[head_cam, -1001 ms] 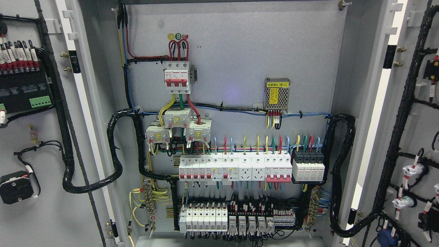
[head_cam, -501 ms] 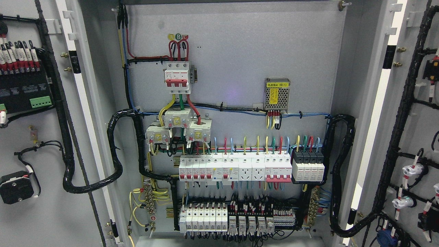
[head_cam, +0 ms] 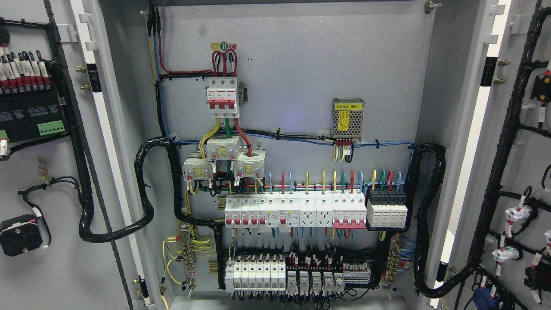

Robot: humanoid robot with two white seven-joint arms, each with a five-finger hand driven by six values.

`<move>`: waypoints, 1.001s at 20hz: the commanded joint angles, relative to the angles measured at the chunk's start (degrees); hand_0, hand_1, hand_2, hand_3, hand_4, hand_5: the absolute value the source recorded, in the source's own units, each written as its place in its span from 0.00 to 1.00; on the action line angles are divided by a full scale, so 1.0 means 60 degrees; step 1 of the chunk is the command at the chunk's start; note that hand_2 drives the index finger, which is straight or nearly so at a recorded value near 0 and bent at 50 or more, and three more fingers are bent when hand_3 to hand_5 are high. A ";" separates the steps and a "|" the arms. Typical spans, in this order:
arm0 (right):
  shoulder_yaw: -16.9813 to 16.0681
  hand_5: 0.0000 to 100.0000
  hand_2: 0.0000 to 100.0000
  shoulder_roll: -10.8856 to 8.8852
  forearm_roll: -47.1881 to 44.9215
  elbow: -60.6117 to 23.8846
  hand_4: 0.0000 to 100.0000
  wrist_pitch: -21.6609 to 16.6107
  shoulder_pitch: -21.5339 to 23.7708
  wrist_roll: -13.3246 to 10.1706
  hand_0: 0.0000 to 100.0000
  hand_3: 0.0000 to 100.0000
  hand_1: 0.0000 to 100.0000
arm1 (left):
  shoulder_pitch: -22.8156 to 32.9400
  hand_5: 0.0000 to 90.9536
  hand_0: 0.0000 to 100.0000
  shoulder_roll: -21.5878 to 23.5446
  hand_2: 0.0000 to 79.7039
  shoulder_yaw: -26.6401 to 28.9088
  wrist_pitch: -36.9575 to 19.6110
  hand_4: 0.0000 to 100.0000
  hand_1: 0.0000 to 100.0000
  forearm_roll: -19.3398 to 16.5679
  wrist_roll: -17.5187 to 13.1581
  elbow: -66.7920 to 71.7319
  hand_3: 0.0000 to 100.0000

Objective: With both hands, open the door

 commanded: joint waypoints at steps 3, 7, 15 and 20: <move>0.0017 0.00 0.00 0.1337 0.0401 0.5148 0.00 0.0059 -0.1195 -0.0034 0.00 0.00 0.00 | -0.0839 0.00 0.00 -0.0853 0.00 0.0054 0.1833 0.04 0.00 0.0009 0.0007 0.3990 0.00; 0.0032 0.00 0.00 0.1572 0.0503 0.6860 0.00 0.0133 -0.1927 -0.0093 0.00 0.00 0.00 | -0.1249 0.00 0.00 -0.0941 0.00 0.0346 0.3650 0.04 0.00 0.0024 0.0007 0.4194 0.00; -0.0085 0.00 0.00 0.2334 0.0679 1.0570 0.00 0.1184 -0.3935 -0.0442 0.00 0.00 0.00 | -0.1601 0.00 0.00 -0.1365 0.00 0.0697 0.5749 0.04 0.00 0.0024 0.0007 0.5307 0.00; -0.0041 0.00 0.00 0.2319 0.0825 1.0732 0.00 0.2562 -0.4141 -0.1761 0.00 0.00 0.00 | -0.1675 0.00 0.00 -0.1571 0.00 0.0933 0.7287 0.04 0.00 -0.0093 0.0109 0.5426 0.00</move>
